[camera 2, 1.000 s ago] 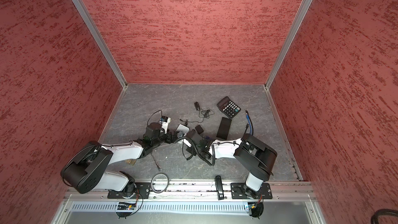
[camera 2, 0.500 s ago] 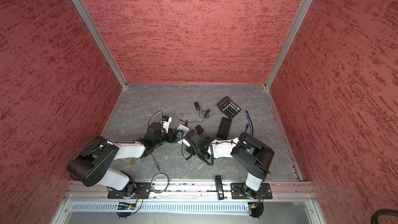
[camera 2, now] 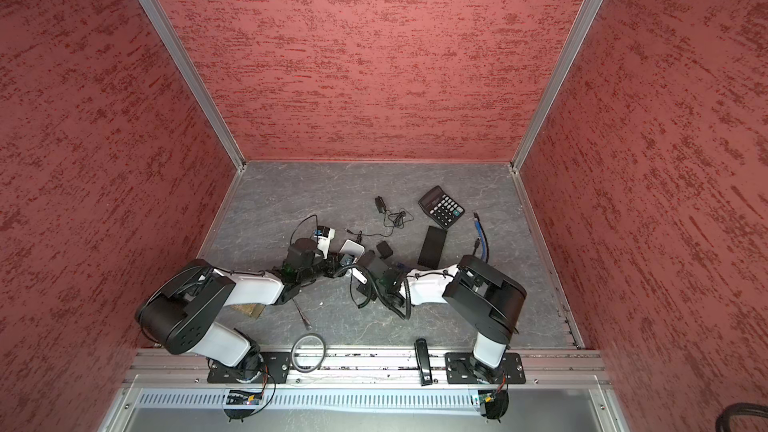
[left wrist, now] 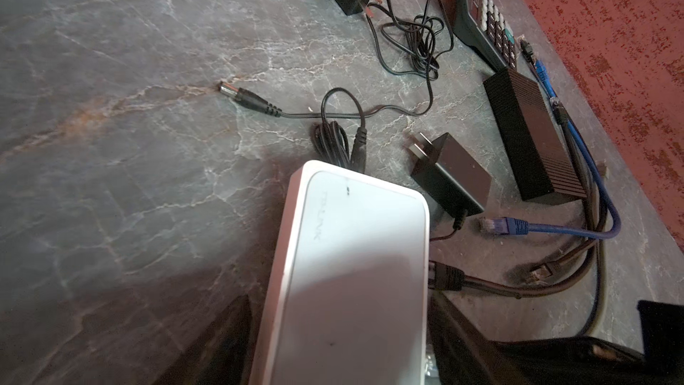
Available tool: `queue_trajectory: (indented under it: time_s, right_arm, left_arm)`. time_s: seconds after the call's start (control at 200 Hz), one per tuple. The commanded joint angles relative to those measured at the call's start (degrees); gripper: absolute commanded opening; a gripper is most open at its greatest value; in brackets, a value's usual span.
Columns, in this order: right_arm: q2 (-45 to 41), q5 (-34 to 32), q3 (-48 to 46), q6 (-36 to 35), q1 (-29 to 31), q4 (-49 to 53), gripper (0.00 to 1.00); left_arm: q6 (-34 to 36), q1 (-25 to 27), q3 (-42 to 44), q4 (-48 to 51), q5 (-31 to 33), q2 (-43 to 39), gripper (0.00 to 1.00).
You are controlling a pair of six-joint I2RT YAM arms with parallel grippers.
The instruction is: Insert the plug into the switch port
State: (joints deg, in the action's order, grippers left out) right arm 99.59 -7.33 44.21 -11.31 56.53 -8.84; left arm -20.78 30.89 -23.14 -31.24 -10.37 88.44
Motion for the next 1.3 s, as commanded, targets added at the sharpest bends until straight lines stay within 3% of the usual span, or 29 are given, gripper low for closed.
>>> queue_trajectory:
  time_s: [0.0, 0.431, 0.982, 1.292]
  right_arm:
    - [0.6, 1.0, 1.6, 1.1, 0.7, -2.2, 0.0]
    - [0.6, 1.2, 1.9, 2.2, 1.4, -2.4, 0.0]
    - [0.6, 1.5, 4.1, 2.1, 2.1, -3.1, 0.0]
    - [0.5, 1.3, 3.1, 1.5, 2.6, -6.8, 0.0]
  left_arm:
    - [-0.1, 0.6, -0.2, -1.2, 0.4, 0.7, 0.72]
    - [-0.6, 3.6, -2.0, 3.4, 5.8, 0.5, 0.6]
    - [-1.3, 6.3, -2.7, 7.4, 9.9, 0.2, 0.59]
    - [-1.0, 6.5, -2.4, 5.4, 7.7, 0.6, 0.58]
